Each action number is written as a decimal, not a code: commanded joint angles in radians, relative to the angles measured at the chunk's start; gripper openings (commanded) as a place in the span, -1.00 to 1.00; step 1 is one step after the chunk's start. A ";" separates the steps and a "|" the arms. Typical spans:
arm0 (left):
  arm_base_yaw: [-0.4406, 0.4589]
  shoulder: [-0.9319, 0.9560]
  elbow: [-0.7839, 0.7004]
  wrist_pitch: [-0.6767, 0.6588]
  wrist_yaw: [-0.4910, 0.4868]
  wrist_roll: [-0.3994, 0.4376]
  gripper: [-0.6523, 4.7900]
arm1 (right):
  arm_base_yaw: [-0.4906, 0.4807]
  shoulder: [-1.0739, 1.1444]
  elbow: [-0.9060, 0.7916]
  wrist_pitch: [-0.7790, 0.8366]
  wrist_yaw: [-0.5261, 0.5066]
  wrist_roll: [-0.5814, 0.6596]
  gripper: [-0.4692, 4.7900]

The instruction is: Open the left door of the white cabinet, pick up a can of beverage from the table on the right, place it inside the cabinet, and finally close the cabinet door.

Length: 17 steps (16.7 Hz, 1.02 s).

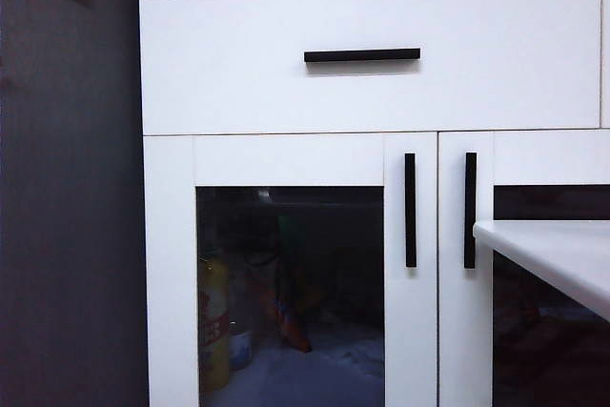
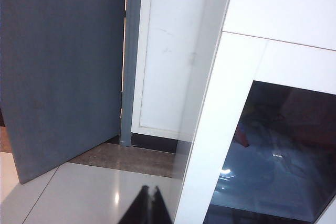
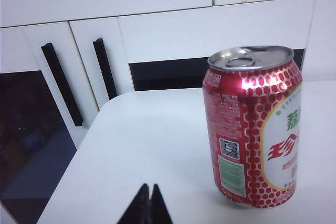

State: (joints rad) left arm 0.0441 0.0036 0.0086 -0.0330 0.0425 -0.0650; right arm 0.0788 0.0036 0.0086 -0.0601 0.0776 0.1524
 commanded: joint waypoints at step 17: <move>-0.002 0.322 0.479 0.254 0.320 -0.225 1.00 | 0.000 0.359 0.689 0.072 -0.126 -0.131 0.79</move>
State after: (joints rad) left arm 0.0433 0.2726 0.4496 0.1684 0.2737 -0.2867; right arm 0.0769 0.3244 0.6533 -0.0048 -0.0391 0.0257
